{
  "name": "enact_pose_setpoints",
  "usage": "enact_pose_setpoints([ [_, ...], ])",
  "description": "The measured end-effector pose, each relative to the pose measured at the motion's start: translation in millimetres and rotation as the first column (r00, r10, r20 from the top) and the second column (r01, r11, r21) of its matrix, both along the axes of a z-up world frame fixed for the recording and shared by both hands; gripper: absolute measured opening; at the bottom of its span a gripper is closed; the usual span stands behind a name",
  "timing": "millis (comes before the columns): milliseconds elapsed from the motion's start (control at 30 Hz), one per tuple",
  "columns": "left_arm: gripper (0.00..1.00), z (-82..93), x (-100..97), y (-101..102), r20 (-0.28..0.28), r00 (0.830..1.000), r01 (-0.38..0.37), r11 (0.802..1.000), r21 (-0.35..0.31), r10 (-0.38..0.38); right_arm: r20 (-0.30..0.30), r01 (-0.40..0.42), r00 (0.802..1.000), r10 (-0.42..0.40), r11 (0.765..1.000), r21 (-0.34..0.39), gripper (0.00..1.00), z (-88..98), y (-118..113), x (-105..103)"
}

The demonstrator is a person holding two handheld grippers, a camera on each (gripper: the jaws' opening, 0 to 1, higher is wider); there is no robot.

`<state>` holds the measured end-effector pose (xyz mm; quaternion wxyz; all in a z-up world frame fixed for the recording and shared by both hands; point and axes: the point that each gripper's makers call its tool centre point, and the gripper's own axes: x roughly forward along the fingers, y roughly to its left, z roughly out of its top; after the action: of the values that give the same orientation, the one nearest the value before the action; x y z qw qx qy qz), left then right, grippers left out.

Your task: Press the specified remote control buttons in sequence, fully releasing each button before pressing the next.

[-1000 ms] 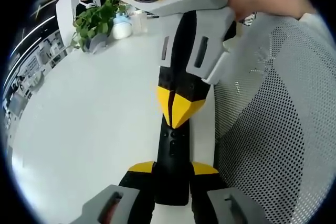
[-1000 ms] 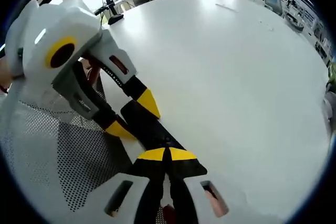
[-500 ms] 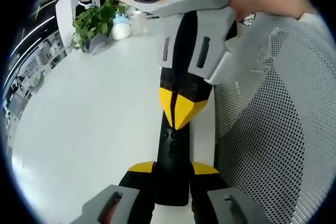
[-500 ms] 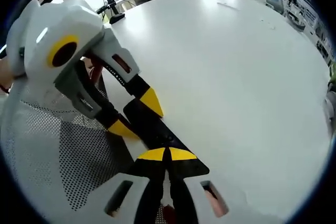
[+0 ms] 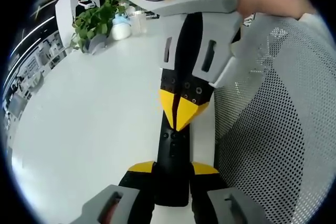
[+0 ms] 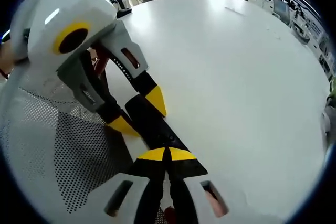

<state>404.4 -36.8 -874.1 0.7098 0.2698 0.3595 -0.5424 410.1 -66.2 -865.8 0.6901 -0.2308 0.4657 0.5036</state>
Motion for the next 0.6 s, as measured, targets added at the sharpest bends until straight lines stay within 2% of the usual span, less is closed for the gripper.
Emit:
enact_pose_setpoints([
  [600, 0.25, 0.1, 0.0, -0.3, 0.002, 1.0, 0.006, 1.0, -0.005, -0.006, -0.019, 0.008, 1.0, -0.008, 1.0, 0.013, 0.0, 0.7, -0.7, 1.0],
])
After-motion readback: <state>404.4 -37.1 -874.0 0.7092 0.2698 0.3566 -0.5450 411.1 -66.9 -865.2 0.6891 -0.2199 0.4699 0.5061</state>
